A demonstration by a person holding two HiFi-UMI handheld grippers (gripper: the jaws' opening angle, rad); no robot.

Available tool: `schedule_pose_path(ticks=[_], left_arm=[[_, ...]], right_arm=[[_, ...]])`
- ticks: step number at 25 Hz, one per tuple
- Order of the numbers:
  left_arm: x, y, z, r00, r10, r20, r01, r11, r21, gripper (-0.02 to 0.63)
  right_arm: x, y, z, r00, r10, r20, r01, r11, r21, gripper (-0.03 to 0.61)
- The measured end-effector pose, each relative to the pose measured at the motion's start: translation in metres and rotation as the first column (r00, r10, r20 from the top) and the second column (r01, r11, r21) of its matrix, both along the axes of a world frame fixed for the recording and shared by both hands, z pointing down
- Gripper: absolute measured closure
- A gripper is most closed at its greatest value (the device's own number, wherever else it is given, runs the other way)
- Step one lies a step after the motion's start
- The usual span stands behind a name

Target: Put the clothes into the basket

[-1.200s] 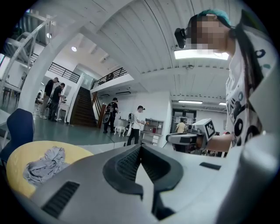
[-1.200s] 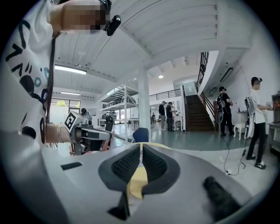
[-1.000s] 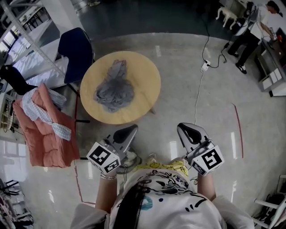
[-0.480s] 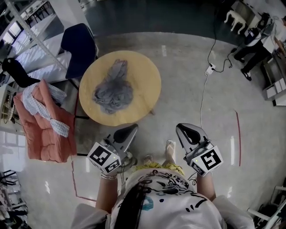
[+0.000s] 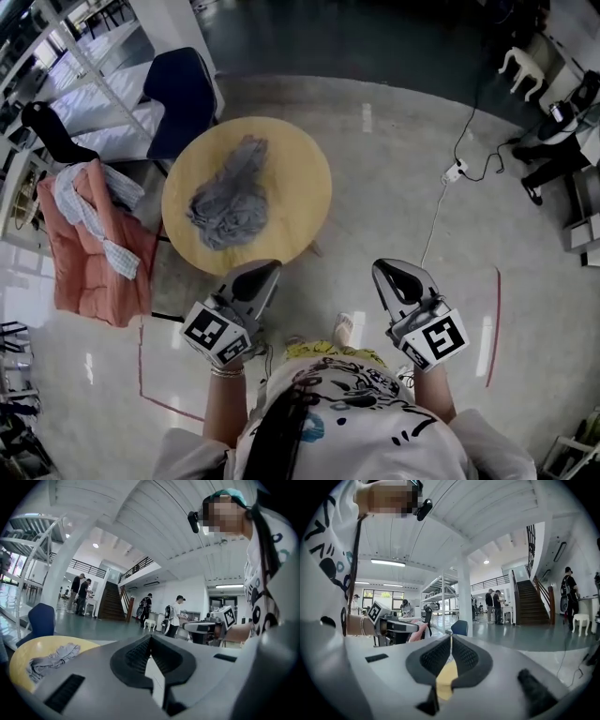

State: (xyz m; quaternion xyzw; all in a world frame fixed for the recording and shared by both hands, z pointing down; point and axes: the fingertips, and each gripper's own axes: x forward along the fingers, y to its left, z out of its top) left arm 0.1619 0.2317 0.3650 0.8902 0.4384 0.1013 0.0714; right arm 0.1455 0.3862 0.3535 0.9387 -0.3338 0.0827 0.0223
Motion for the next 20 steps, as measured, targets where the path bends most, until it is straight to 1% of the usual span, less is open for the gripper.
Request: schedule_pose_path(ticks=[5, 9, 15, 20], left_arm=[[0.003, 0.024, 0.002, 0.998, -0.066, 0.005, 0.066, 0.998, 0.010, 0.600], [0.005, 0.029, 0.013, 0.995, -0.096, 0.018, 0.096, 0.995, 0.024, 0.600], [0.019, 0.016, 0.013, 0.984, -0.178, 0.028, 0.177, 0.984, 0.027, 0.600], [0.037, -0.013, 0.020, 0.965, -0.259, 0.036, 0.258, 0.966, 0.034, 0.600]], right_arm=[[0.015, 0.030, 0.005, 0.999, -0.039, -0.004, 0.039, 0.999, 0.022, 0.549], [0.029, 0.037, 0.014, 0.998, -0.061, -0.004, 0.061, 0.998, 0.030, 0.549], [0.054, 0.025, 0.017, 0.990, -0.138, 0.014, 0.137, 0.990, 0.028, 0.549], [0.090, -0.004, 0.020, 0.976, -0.216, 0.008, 0.216, 0.976, 0.026, 0.548]])
